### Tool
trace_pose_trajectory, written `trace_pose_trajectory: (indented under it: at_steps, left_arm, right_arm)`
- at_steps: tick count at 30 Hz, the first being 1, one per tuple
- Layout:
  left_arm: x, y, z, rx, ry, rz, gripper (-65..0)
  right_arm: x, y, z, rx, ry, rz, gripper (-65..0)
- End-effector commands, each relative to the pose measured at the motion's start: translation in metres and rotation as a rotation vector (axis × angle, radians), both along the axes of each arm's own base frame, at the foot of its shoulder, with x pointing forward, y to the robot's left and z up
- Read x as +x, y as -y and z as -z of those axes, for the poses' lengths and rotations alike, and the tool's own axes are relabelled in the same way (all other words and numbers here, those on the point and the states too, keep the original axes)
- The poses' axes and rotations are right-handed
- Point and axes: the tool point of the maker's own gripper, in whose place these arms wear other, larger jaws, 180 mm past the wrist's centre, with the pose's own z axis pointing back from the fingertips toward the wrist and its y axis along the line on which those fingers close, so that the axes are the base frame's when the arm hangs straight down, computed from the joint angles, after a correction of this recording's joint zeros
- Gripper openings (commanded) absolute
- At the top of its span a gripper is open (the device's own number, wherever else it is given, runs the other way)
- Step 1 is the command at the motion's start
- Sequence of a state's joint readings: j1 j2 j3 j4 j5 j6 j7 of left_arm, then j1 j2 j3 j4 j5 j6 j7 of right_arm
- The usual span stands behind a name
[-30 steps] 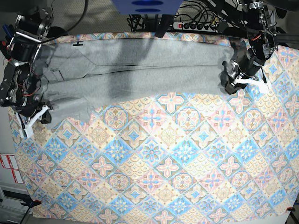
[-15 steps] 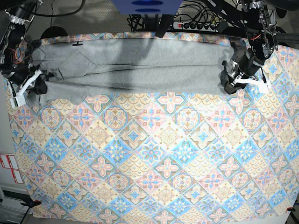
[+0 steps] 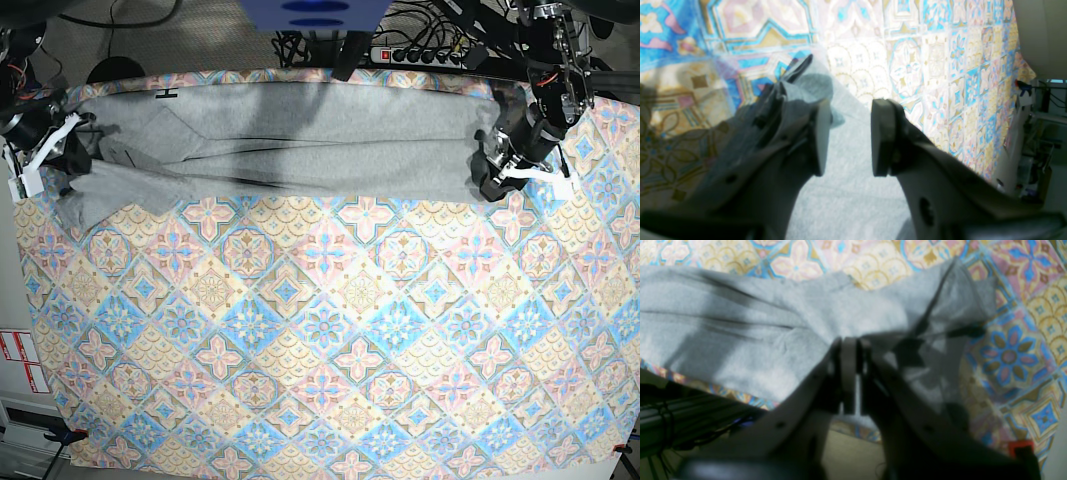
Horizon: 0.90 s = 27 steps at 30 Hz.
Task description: Fold the T-shirt properly
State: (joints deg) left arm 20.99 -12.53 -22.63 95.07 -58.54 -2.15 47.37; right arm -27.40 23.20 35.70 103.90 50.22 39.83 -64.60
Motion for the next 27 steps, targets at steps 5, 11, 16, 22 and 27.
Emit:
trace_pose_trajectory:
  at_steps: [5,11,16,22,27]
  left_arm:
    - [0.005,-0.004,-0.009,0.014,0.032,0.005,-45.4]
    - [0.005,-0.004,-0.009,0.014,0.032,0.004,-45.4]
    - [0.005,-0.004,-0.009,0.014,0.032,0.004,-45.4]
    - [0.005,-0.004,-0.009,0.014,0.032,0.004,-45.4]
    - [0.005,-0.004,-0.009,0.014,0.032,0.004,-45.4]
  right_arm:
    - [-0.004,0.005,-0.006,-0.012,0.01,-0.005,-63.6]
    - [-0.019,0.004,0.002,-0.012,-0.037,-0.008,-63.6]
    - [-0.036,0.005,0.009,-0.015,-0.088,-0.012,-63.6]
    - [-0.058,0.007,0.019,-0.027,-0.159,-0.014,-63.6]
    - [-0.061,0.02,0.024,-0.117,-0.195,-0.01,-62.9]
